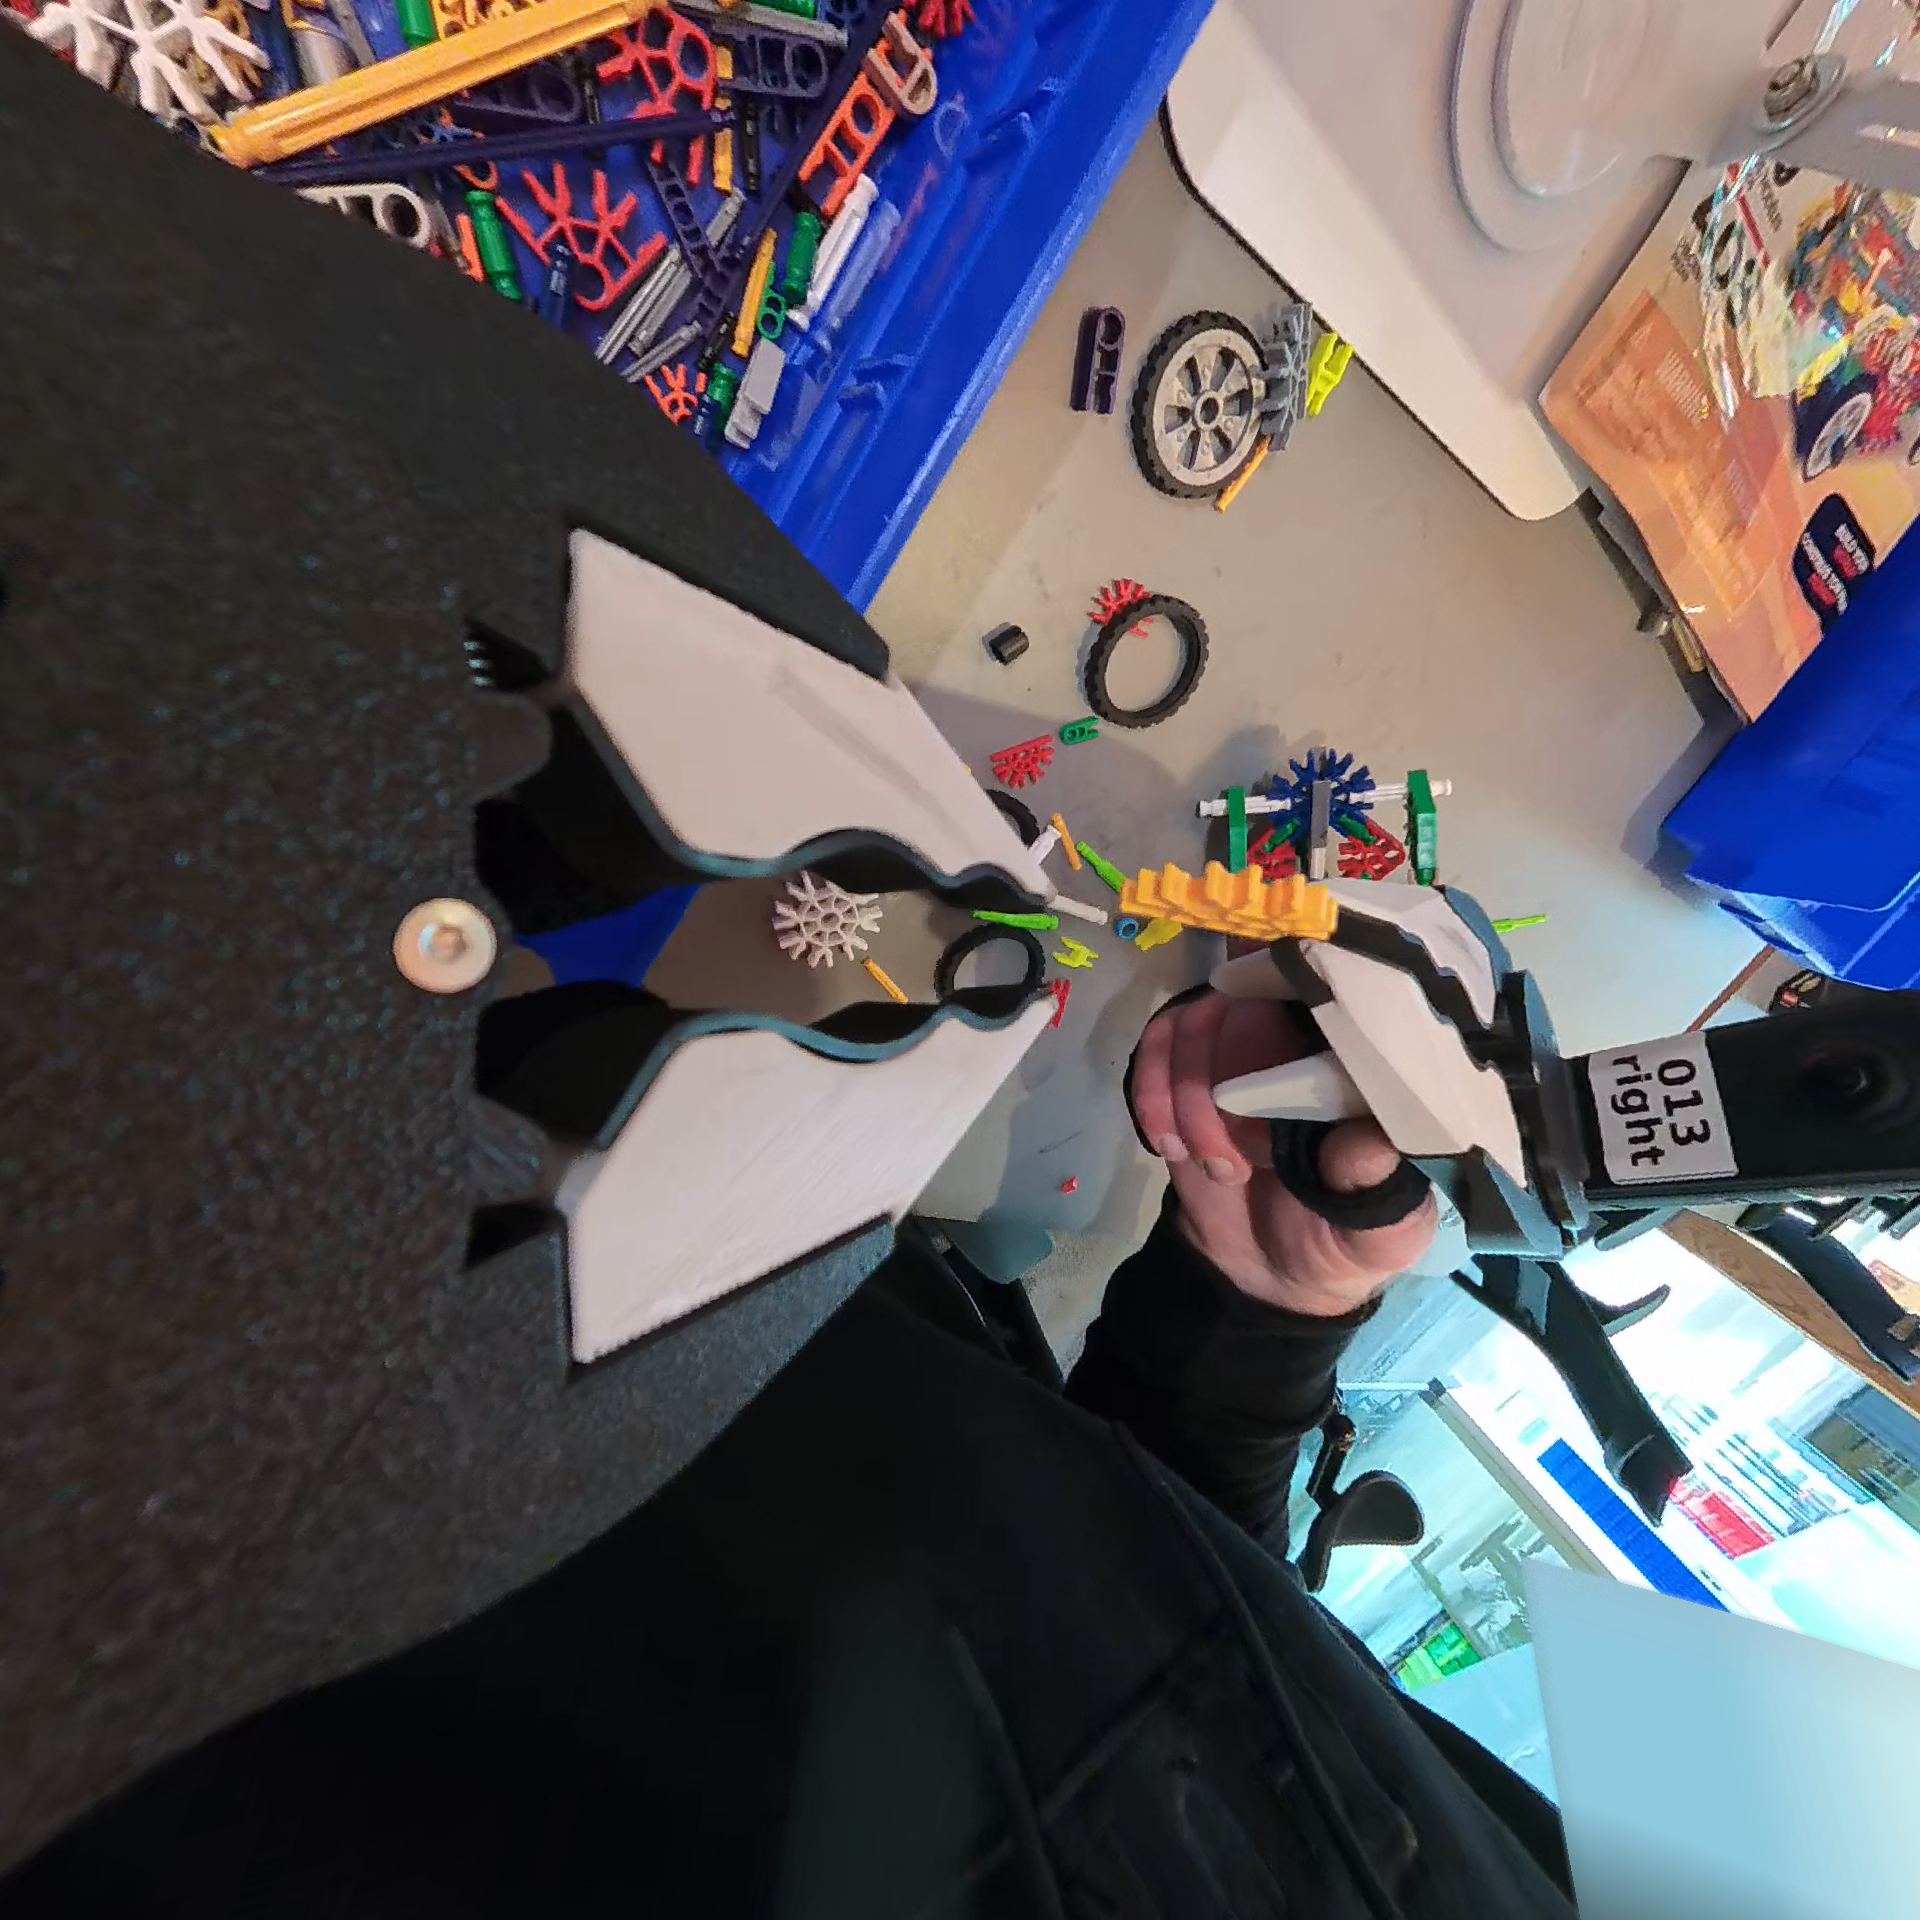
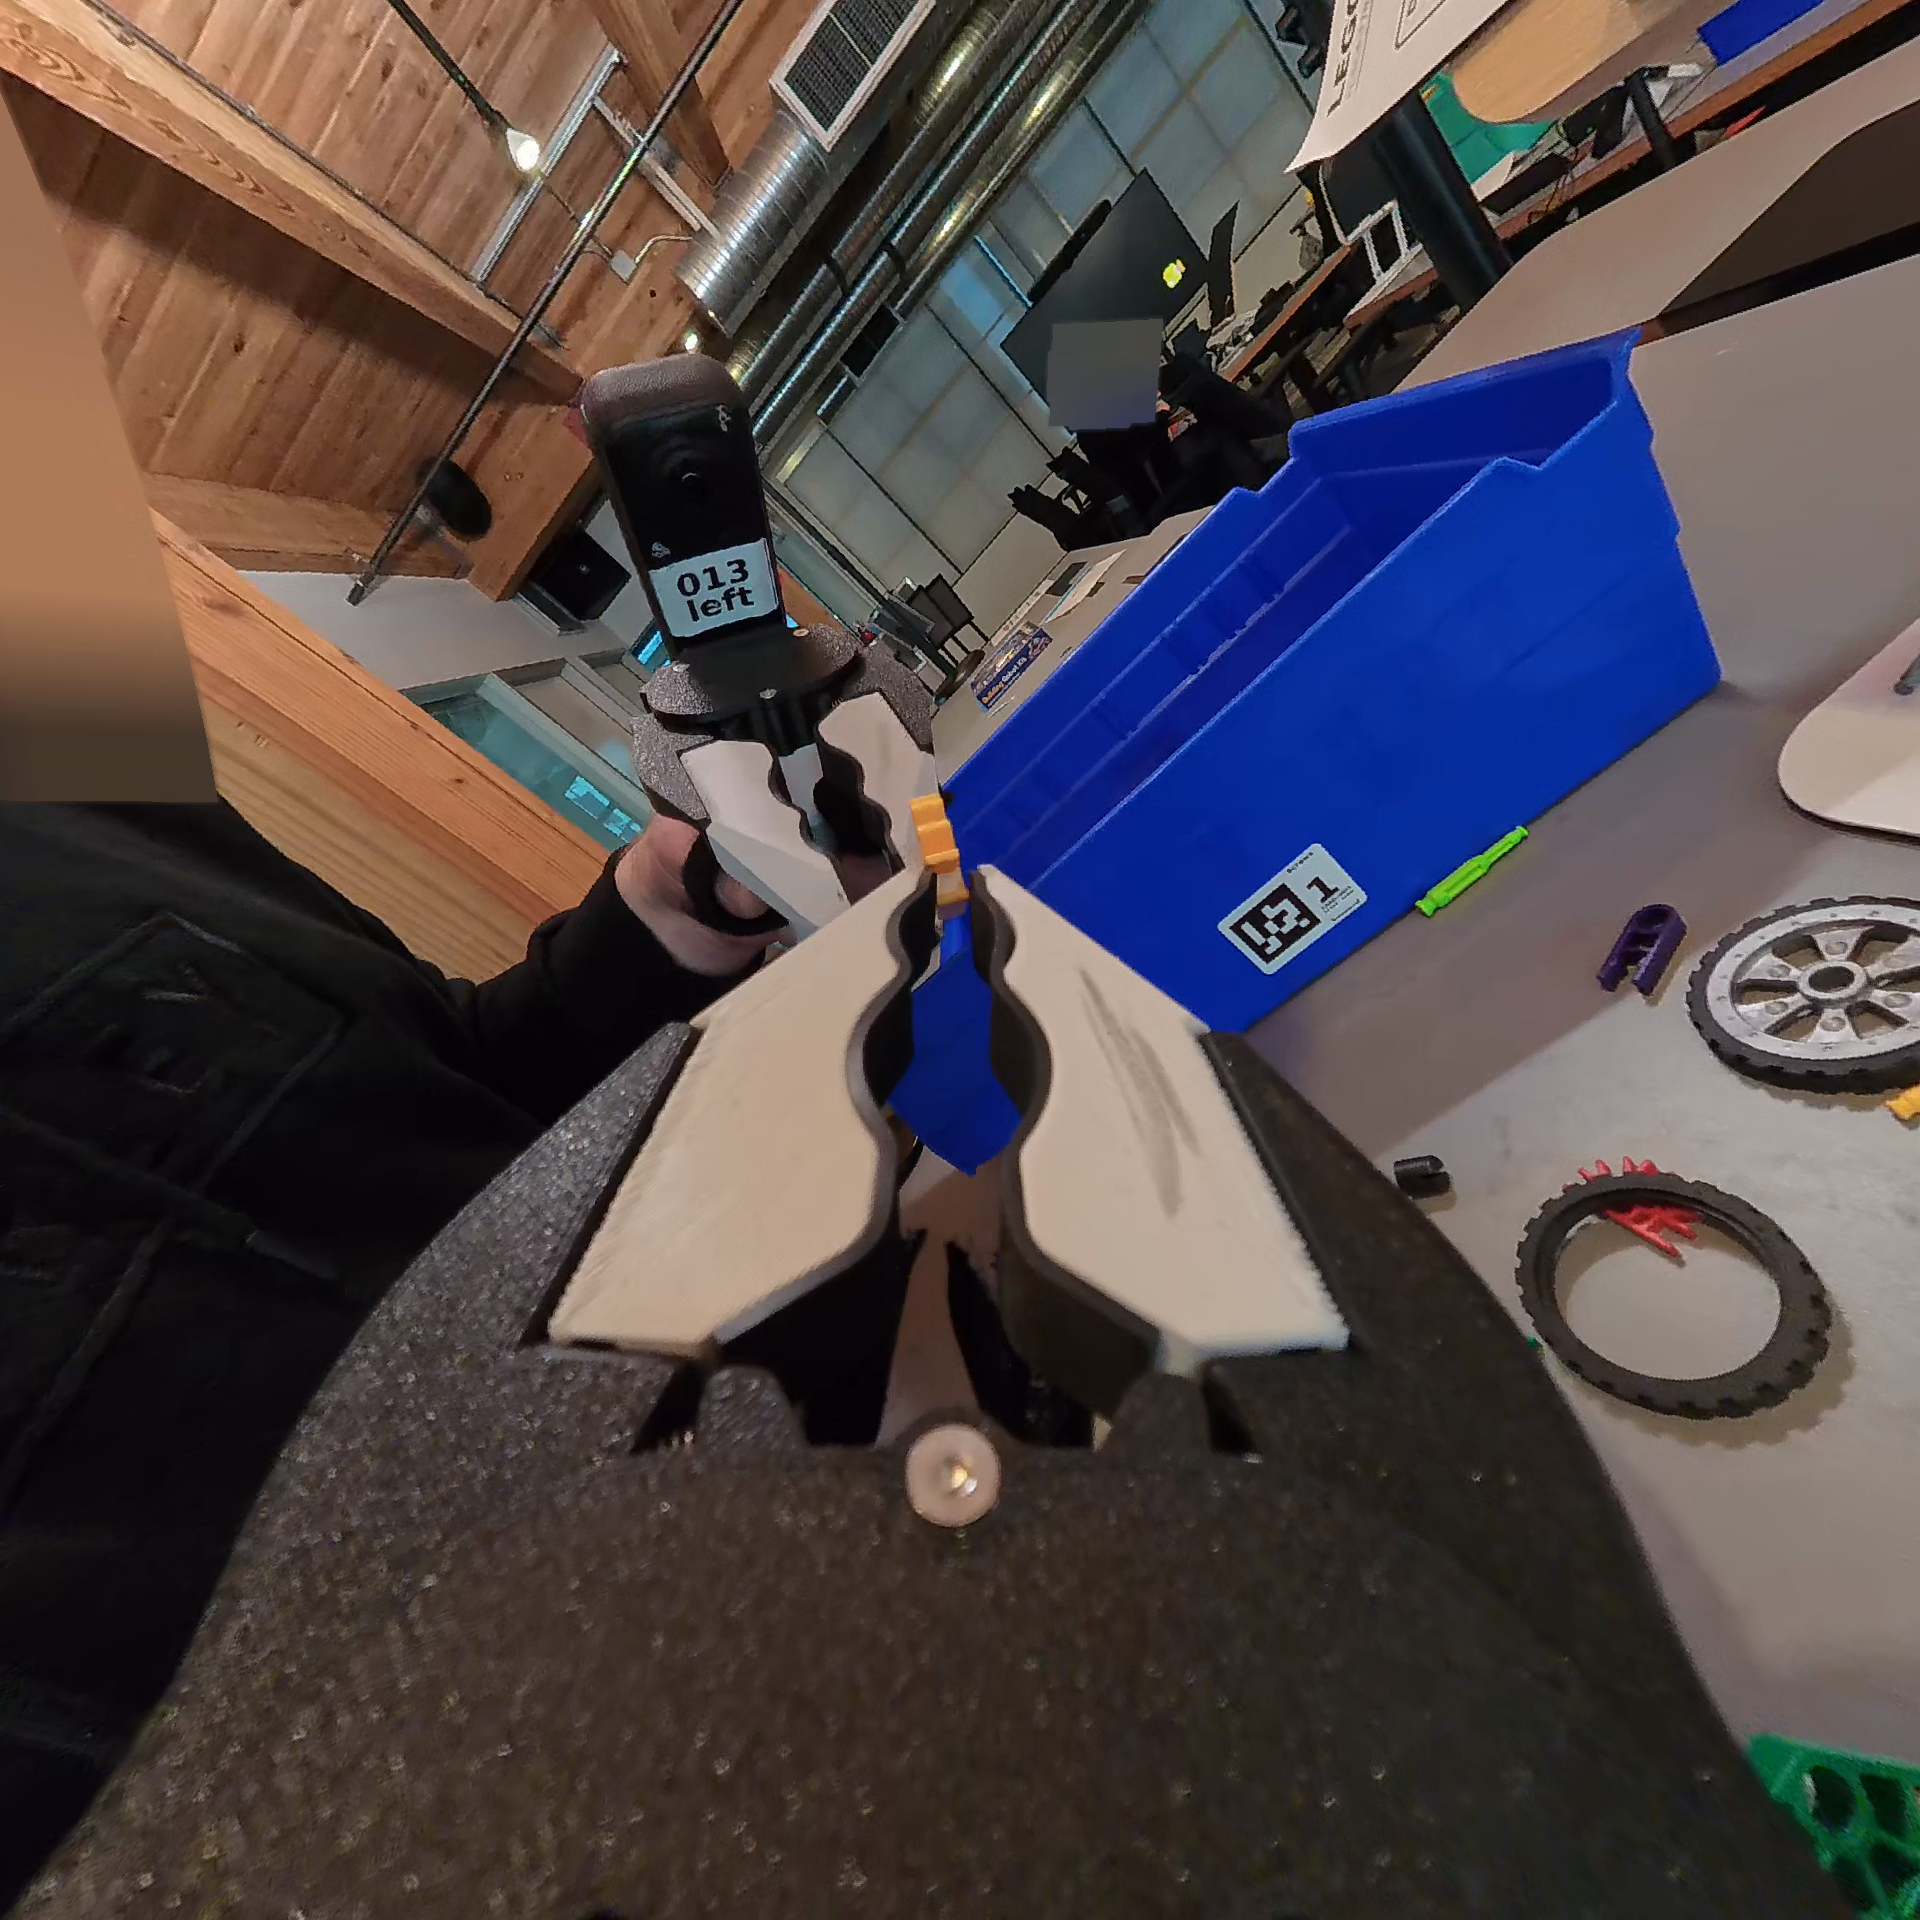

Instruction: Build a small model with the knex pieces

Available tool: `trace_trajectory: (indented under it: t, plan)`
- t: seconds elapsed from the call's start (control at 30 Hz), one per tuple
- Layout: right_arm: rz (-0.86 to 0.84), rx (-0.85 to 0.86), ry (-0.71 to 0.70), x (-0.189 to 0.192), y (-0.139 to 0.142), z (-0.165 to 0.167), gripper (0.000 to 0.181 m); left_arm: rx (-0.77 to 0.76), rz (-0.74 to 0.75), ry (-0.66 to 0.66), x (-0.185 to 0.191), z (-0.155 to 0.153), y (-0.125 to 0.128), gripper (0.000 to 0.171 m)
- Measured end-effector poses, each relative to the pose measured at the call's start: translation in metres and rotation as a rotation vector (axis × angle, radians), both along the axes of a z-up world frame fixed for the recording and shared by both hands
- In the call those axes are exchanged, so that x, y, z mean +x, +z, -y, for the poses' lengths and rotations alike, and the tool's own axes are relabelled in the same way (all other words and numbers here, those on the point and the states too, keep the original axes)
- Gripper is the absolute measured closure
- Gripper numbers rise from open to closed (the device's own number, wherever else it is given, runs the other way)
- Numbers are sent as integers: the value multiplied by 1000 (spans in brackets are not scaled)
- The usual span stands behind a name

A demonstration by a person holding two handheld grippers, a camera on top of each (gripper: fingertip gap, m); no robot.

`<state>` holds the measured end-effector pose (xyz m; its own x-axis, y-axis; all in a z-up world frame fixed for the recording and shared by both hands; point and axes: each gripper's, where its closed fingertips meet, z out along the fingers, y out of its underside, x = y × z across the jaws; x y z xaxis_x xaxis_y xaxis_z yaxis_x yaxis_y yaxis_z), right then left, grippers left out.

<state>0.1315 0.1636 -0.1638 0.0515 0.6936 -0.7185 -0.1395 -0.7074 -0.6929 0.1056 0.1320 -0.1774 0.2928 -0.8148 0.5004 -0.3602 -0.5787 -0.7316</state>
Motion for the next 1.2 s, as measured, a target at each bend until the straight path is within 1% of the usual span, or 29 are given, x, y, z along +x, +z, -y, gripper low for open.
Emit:
trace_trajectory:
  t: [0.5, 0.63, 0.7, 0.83, 0.93, 1.0, 1.2]
  plan:
    - [6, 0, 0, 0, -2, 3, 176, 30, 2, 63, -9, -8, 2, 160]
    - [9, -1, -6, 0, -4, 3, 176, 46, -11, 71, -8, -11, 0, 159]
    - [11, -3, -11, 1, -5, 3, 176, 58, -26, 75, -7, -14, -4, 159]
    - [24, 2, -21, 4, -7, 2, 176, 115, -121, 93, -9, -22, -21, 157]
    - [33, 3, -30, 7, -10, 1, 176, 141, -158, 95, -6, -26, -30, 157]
    - [41, 5, -36, 9, -12, 0, 176, 161, -194, 91, -6, -28, -36, 153]
    - [68, 14, -48, 12, -18, -2, 176, 184, -178, 120, -2, -36, -35, 150]
